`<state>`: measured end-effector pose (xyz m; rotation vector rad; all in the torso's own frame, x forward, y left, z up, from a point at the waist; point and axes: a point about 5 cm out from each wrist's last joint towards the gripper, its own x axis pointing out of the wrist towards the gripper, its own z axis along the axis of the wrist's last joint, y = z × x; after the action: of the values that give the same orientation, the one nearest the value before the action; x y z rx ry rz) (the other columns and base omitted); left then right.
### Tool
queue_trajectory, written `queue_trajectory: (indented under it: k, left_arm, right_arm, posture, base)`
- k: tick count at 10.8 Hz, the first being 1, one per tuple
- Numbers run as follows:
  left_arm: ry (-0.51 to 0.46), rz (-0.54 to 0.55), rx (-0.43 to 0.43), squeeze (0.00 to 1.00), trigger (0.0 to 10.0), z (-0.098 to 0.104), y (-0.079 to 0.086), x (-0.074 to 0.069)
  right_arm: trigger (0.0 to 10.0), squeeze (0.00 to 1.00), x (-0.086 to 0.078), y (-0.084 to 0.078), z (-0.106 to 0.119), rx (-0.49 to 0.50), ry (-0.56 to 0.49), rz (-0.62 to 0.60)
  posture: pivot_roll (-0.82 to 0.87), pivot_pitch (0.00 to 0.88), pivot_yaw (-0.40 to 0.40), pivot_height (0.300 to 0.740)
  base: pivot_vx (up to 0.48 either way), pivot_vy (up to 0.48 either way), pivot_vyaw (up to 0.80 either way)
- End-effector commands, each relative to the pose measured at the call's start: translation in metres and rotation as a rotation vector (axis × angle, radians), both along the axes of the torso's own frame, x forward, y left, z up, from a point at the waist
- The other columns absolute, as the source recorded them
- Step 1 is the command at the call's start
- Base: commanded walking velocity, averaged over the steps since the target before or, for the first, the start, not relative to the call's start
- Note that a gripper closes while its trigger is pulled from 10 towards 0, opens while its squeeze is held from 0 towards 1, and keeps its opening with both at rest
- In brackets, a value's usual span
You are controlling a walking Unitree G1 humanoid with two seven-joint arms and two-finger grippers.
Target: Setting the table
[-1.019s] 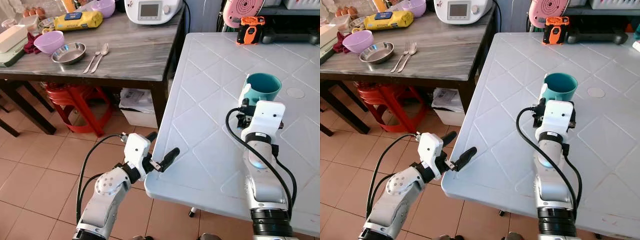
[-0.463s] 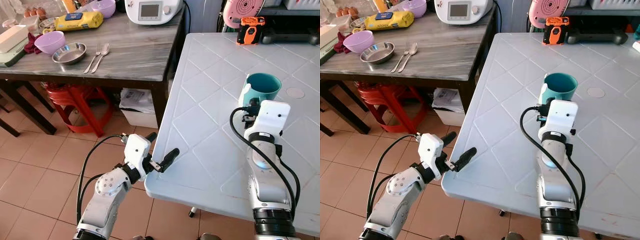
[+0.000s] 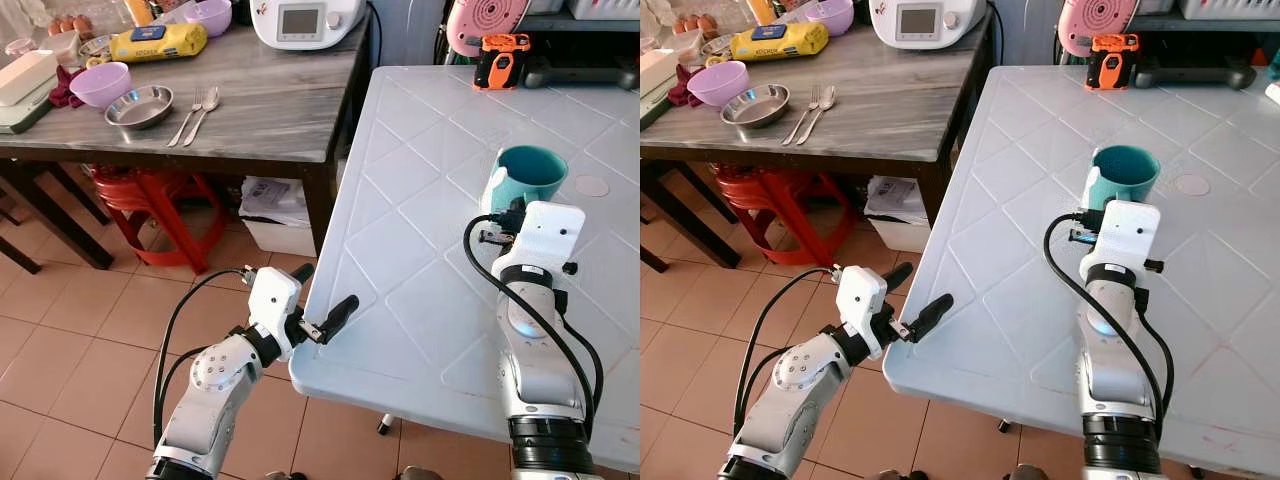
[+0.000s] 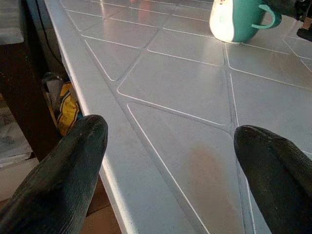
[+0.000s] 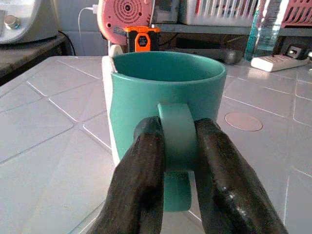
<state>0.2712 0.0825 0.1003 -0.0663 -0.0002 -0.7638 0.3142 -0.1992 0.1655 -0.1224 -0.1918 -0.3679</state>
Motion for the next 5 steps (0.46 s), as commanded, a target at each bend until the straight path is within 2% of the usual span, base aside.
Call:
queue_trajectory:
  k: [1,4,5]
  left_arm:
    - [0.002,0.021,0.021,0.0,10.0,-0.0014,0.006,0.0014]
    - [-0.01,0.028,0.019,0.0,10.0,0.0006,0.0064,0.0023]
    - [-0.023,0.014,-0.024,0.0,10.0,0.0061,0.0064,0.0019]
  right_arm:
    - [0.0,0.0,0.002,0.0026,0.0019,0.006,-0.009,0.015]
    - [0.0,0.0,0.0018,0.0055,0.0025,0.013,-0.013,0.032]
    - [0.0,0.0,0.0018,0.0124,0.0032,0.052,-0.021,0.083]
  posture:
    - [-0.11,0.129,0.141,0.74]
    - [-0.11,0.123,0.137,0.74]
    - [-0.11,0.12,0.134,0.74]
  base:
    - [0.0,0.0,0.0]
    - [0.0,0.0,0.0]
    - [0.0,0.0,0.0]
